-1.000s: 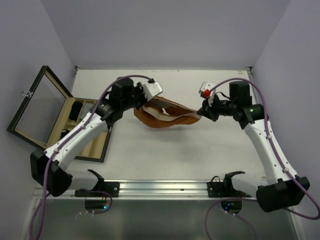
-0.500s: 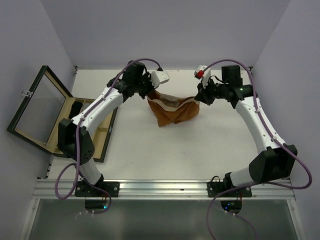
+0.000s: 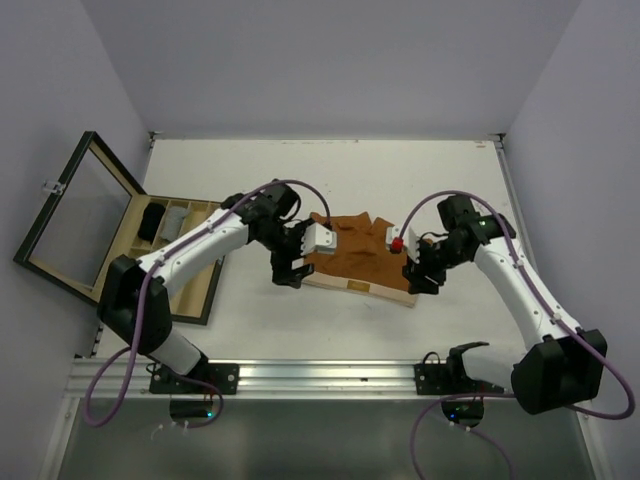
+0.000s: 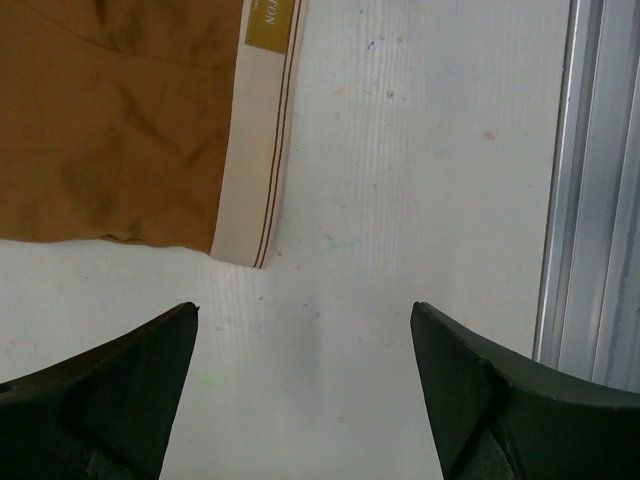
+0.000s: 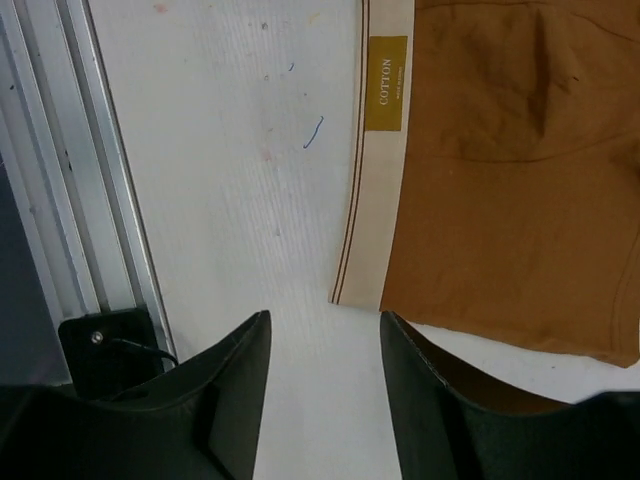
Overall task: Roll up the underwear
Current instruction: Move the underwear to the center of the board
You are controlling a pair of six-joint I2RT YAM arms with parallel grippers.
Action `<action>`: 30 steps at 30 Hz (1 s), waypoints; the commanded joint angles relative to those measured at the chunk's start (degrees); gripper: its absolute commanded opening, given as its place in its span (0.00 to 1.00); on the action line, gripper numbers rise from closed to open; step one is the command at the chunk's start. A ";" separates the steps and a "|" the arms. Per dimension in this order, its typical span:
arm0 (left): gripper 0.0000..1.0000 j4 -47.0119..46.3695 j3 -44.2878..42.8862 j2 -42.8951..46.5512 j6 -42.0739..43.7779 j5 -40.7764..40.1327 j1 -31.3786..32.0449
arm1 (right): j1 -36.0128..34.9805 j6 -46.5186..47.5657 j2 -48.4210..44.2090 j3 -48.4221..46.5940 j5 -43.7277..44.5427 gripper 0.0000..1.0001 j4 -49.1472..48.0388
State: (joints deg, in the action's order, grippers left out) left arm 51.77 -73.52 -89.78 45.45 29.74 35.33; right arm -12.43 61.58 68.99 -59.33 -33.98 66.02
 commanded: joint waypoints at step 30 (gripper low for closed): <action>0.09 -26.72 -13.27 -30.74 -32.80 -1.35 -13.45 | 2.14 -37.85 61.42 -41.27 30.55 0.15 -18.56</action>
State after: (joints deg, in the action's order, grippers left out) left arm 23.79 -91.79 -124.42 10.48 26.15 21.45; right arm -10.48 22.96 122.76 -92.86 -6.07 53.67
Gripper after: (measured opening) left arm 0.123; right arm 0.158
